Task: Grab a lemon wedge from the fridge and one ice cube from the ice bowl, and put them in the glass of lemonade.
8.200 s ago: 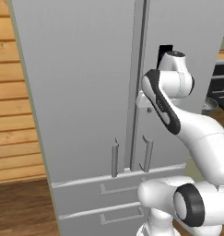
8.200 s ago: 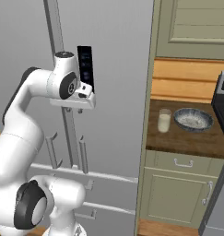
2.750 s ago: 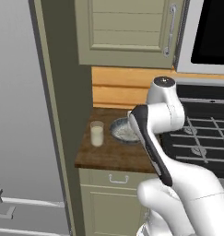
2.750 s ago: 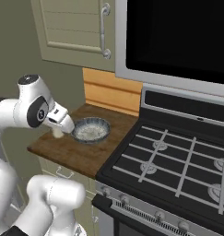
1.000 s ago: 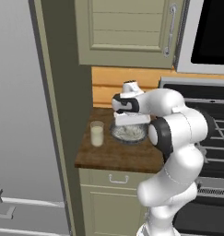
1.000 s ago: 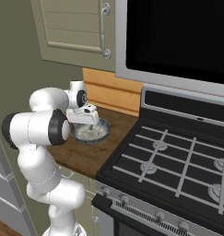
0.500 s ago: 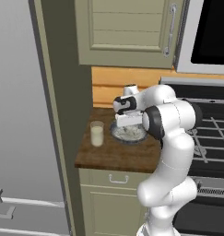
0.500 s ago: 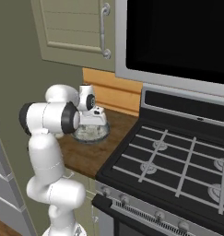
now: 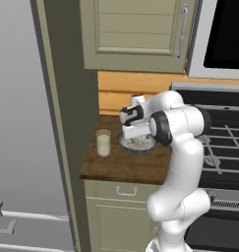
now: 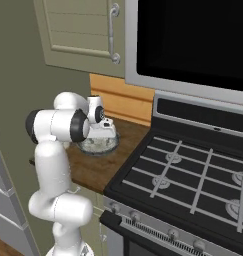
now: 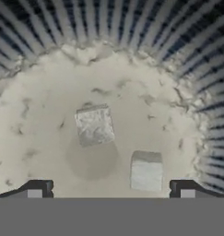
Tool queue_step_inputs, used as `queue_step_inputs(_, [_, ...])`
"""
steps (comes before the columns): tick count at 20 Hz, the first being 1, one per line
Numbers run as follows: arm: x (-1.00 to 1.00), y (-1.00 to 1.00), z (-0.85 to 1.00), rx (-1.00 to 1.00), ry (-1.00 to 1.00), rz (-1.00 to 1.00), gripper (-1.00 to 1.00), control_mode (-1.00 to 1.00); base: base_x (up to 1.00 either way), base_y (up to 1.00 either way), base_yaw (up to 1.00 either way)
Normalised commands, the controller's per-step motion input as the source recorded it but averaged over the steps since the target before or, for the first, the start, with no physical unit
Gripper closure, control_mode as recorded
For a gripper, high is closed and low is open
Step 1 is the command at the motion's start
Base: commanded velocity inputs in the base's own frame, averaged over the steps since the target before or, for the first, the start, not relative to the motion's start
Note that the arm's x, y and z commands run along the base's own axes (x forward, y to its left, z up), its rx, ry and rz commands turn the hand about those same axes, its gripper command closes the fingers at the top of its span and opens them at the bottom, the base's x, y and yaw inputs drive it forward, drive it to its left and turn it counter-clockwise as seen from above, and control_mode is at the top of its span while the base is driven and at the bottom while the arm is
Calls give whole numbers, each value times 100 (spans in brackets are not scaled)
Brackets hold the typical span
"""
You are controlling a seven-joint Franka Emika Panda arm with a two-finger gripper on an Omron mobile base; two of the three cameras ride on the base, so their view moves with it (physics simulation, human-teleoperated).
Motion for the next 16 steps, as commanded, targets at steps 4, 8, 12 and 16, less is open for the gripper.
queue_step_inputs(4, [33,-3,-22,2,0,10,-100,-100,0,0,0])
queue_step_inputs(8, [40,-8,-19,0,0,7,-100,-100,0,0,0])
queue_step_inputs(12, [12,-2,-35,0,1,1,-100,-100,0,0,0])
queue_step_inputs(16, [-17,0,-7,0,0,0,-100,-100,0,0,0])
